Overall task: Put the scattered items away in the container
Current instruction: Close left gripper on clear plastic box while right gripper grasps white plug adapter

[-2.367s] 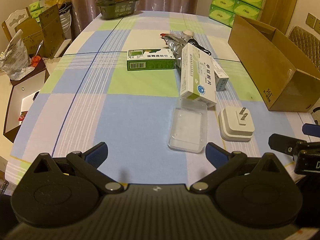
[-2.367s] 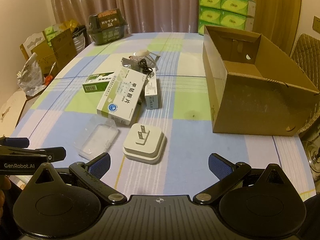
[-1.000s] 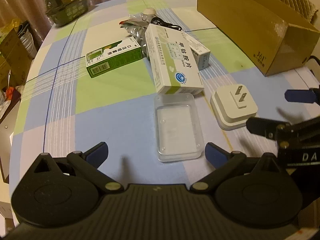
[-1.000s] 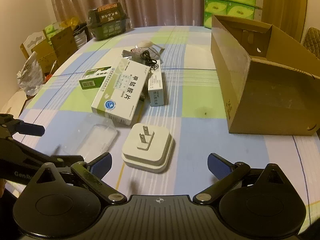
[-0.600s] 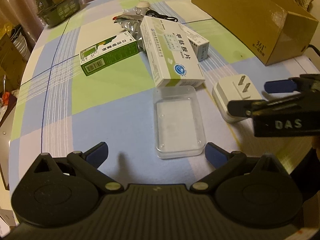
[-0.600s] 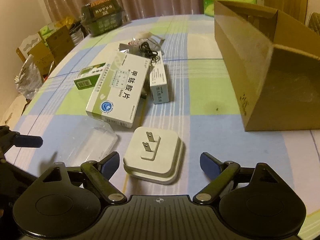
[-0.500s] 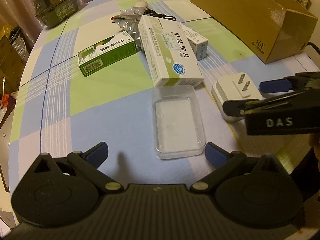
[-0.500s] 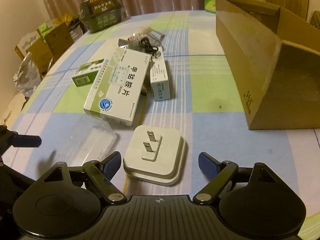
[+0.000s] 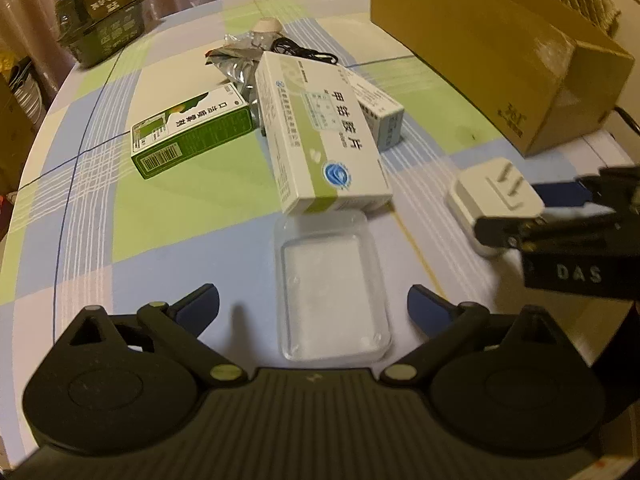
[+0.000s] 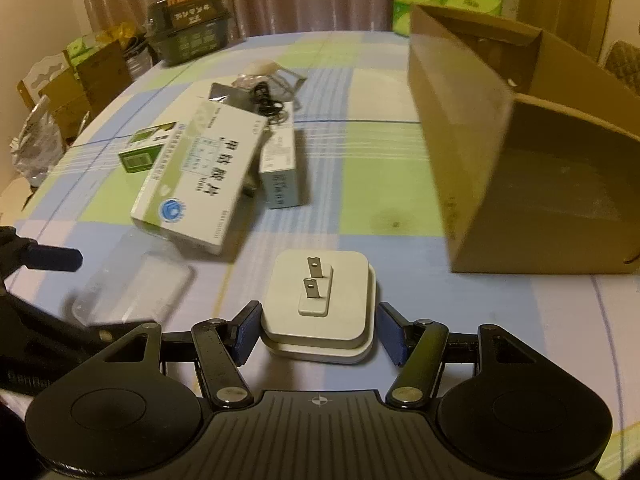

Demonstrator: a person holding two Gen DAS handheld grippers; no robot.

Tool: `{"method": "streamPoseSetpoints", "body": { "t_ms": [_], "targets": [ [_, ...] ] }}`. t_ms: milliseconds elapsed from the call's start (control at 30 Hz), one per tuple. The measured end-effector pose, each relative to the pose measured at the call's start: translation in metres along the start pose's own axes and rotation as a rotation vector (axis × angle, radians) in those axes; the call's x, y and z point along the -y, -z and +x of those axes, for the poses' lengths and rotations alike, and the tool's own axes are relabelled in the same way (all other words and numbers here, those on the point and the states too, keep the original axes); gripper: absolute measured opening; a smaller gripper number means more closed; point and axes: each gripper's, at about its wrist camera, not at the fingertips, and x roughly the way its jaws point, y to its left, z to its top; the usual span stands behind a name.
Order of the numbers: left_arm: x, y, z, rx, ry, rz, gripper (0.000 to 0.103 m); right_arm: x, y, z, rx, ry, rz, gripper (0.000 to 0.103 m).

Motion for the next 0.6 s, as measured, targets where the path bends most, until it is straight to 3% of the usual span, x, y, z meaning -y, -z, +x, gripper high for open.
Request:
{"method": "streamPoseSetpoints", "body": {
  "t_ms": [167, 267, 433, 600],
  "targets": [
    [0.0019, -0.004, 0.0067, 0.007, -0.001, -0.026, 0.091, 0.0064, -0.0014, -0.0005, 0.018, 0.026, -0.011, 0.061],
    [0.0029, -0.0047, 0.0083, 0.01, -0.005, -0.025, 0.082, 0.0086, -0.0016, 0.0002, 0.022, 0.041, -0.012, 0.072],
    [0.0024, -0.0035, 0.0077, 0.008, -0.006, -0.027, 0.054, 0.011, -0.0018, 0.0034, 0.019, 0.029, -0.006, 0.073],
    [0.003, -0.0009, 0.0032, 0.016, -0.008, -0.033, 0.052, 0.0085, -0.0011, 0.0067, 0.013, 0.022, -0.02, 0.073]
  ]
}}
